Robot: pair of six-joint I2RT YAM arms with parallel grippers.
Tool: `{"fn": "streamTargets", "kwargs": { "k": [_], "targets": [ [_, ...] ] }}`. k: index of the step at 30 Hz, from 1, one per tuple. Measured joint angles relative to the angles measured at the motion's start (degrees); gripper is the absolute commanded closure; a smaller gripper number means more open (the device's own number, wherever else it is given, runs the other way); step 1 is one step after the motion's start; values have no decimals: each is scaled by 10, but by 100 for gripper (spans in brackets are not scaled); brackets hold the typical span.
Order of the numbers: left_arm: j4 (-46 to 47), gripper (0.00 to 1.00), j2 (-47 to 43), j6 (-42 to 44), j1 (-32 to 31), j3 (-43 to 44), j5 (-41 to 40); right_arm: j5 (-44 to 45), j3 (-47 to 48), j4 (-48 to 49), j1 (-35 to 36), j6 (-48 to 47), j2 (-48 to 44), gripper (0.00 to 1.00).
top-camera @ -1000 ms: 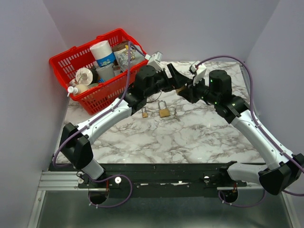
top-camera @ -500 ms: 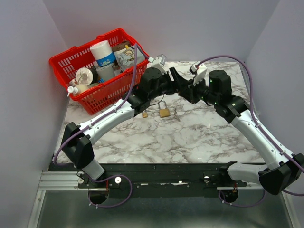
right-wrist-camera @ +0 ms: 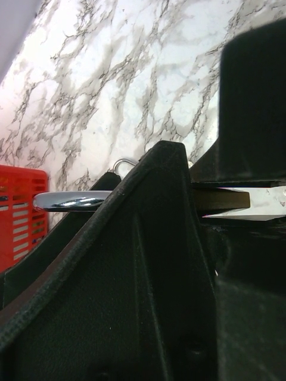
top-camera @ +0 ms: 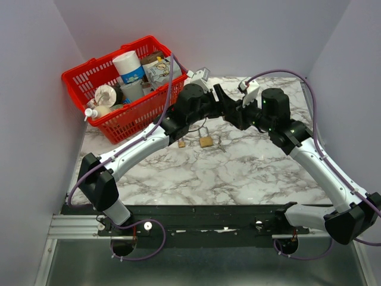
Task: Lock with the key
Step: Lock the lock.
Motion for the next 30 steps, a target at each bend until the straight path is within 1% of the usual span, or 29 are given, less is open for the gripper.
{"fn": "streamTargets", "kwargs": {
  "k": [3,4,9,10,12,16,20,21,22,27,28,30],
  "targets": [
    [-4,34,1,2,0,2,0,0,-2,0,0,0,0,99],
    [-5,30,2,3,-1,2,0,0,-2,0,0,0,0,99],
    [-7,29,2,8,-1,2,-1,0,-4,0,0,0,0,99],
    [-7,27,2,9,-1,2,-1,-1,-4,0,0,0,0,99],
    [-8,26,2,14,-1,2,-2,-1,-5,0,0,0,0,99],
    [-16,21,3,34,-1,9,-12,-4,-5,-3,0,-1,0,99],
    [-16,22,7,48,-2,12,-18,-13,-5,-4,1,-3,0,99],
    [-16,24,8,50,-2,12,-19,-13,-5,-6,1,-5,0,99],
    [-16,29,8,52,-3,12,-21,-13,-5,-8,1,-5,0,99],
    [-15,35,8,54,-5,12,-23,-13,-5,-12,2,-7,1,99],
    [-15,39,8,54,-5,12,-23,-13,-5,-13,2,-9,1,99],
    [-15,43,8,54,-5,12,-23,-13,-5,-14,3,-11,2,99]
  ]
}}
